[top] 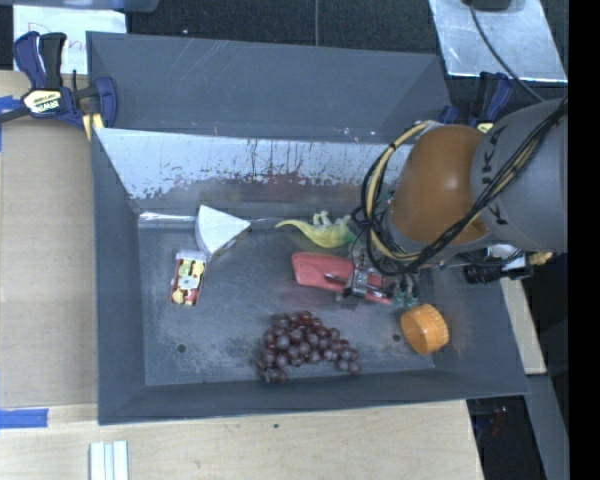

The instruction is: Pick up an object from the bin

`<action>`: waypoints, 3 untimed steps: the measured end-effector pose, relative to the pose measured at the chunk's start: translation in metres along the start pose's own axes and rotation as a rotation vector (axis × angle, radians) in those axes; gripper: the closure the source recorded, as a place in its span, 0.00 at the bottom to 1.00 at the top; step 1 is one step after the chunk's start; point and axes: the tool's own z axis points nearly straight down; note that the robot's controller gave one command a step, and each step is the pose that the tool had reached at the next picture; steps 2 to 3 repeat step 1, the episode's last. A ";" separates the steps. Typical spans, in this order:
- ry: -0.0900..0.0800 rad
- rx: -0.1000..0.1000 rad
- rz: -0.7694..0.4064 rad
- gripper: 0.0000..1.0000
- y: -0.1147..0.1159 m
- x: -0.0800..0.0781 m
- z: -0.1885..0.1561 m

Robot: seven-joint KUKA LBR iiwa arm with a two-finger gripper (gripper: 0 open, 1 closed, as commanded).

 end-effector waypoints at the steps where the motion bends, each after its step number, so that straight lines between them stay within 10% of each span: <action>1: -0.005 -0.001 -0.001 1.00 0.000 -0.002 -0.038; 3: -0.005 -0.001 -0.001 1.00 0.000 -0.002 -0.038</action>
Offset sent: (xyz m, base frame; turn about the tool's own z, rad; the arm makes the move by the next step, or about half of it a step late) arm 0.0009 -0.0003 0.0773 -0.0005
